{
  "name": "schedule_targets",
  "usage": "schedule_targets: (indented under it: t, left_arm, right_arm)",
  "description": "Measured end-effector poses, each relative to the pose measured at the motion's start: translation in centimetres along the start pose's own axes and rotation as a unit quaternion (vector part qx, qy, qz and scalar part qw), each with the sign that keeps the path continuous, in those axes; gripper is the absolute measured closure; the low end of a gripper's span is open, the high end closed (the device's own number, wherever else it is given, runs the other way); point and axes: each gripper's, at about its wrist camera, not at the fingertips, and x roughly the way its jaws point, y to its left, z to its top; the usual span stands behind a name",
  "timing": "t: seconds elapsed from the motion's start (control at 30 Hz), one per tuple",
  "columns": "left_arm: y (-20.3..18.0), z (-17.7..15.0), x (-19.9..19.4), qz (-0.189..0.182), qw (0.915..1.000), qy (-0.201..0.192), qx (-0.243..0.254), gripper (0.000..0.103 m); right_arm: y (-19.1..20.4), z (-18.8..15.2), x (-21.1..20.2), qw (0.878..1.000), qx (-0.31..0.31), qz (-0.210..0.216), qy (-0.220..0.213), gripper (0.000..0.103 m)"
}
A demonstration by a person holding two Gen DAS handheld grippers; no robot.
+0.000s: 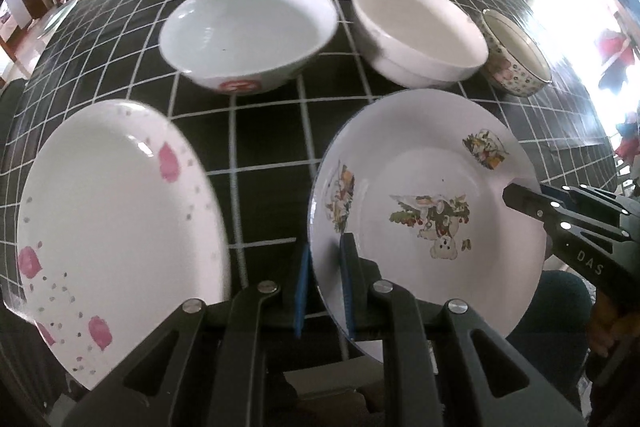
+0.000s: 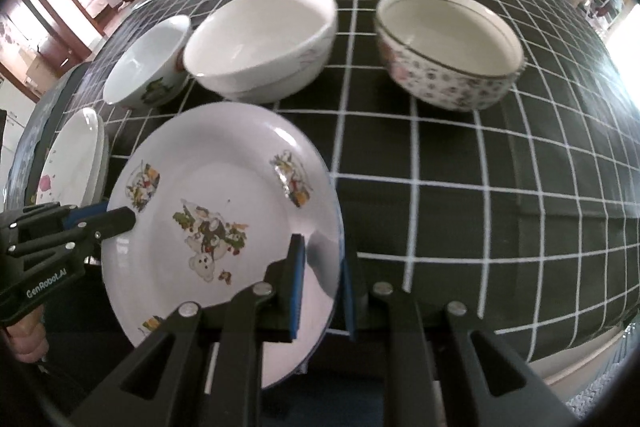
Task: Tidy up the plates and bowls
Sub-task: 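Lift the cartoon-print plate and carry it over the plate stack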
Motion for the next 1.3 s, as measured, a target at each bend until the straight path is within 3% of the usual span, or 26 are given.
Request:
schedule_targets:
  t: [0.2, 0.43, 0.73, 1.0, 1.3]
  left_arm:
    - [2.3, -0.1, -0.6, -0.012, 0.9997, -0.002, -0.02, 0.091]
    - [2.2, 0.8, 0.4, -0.026, 0.9994, -0.002, -0.022, 0.091]
    - [1.9, 0.7, -0.3, -0.013, 0.9998, -0.01, -0.005, 0.091]
    - [2.7, 0.7, -3.5, -0.016, 0.999, -0.042, -0.007, 0.091]
    - [7.1, 0.1, -9.2, 0.006, 0.996, -0.081, -0.036, 0.091]
  right_arm:
    - [0.3, -0.1, 0.2, 1.0, -0.003, 0.008, -0.003, 0.082]
    - [1.1, 0.2, 0.7, 1.0, 0.013, 0.015, -0.004, 0.082]
    - [1.6, 0.0, 0.4, 1.0, 0.01, 0.0, -0.006, 0.082]
    - [1.8, 0.5, -1.3, 0.998, 0.053, 0.031, -0.009, 0.082]
    - [7.4, 2.9, -4.7, 0.997, 0.018, 0.046, -0.053, 0.082]
